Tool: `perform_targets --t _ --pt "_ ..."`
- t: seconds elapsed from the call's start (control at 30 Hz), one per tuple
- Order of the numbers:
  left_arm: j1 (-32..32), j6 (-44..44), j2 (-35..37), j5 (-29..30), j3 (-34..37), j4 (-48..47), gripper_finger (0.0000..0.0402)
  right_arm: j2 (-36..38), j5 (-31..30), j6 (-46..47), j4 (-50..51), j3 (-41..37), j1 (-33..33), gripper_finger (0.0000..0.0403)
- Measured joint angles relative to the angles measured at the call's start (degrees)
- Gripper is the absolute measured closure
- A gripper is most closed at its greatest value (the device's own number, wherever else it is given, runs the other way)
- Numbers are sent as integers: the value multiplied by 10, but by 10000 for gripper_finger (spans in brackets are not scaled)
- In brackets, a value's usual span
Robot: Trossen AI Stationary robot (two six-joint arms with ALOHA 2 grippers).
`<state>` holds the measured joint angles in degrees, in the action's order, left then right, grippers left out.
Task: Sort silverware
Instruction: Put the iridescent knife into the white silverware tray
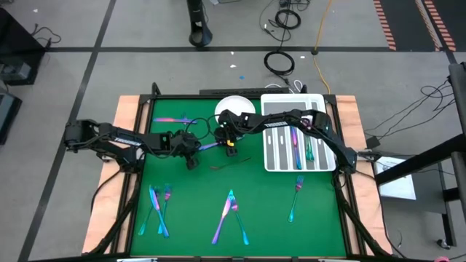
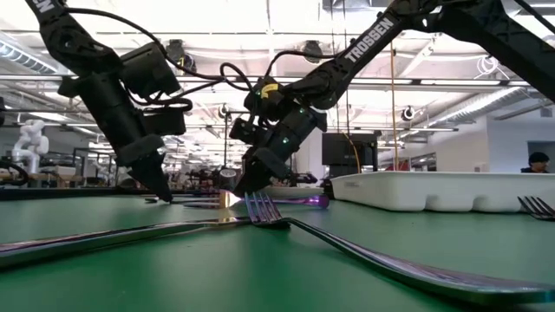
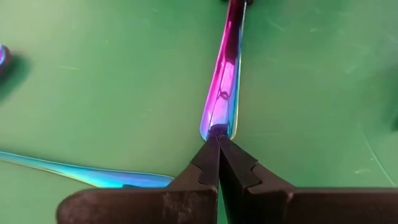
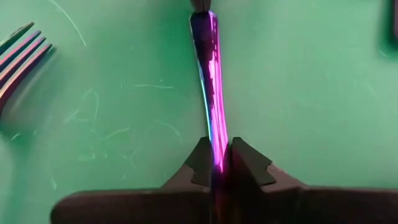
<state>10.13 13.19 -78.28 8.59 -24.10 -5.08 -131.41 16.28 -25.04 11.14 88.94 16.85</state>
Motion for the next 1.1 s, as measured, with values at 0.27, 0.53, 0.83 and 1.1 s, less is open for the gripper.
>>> perform_targets --t 0.27,0.53,0.83,1.1 --pt "-1 -45 57 0 -2 3 343 0 0 44 0 -1 -1 392" --pt "0 -66 196 4 -5 4 309 10 -6 49 -1 -2 -11 394" --pt "0 -64 313 5 -5 -50 308 63 12 0 11 -5 -46 395" --pt "0 -62 323 4 -6 -78 308 106 6 -97 38 -3 -82 396"
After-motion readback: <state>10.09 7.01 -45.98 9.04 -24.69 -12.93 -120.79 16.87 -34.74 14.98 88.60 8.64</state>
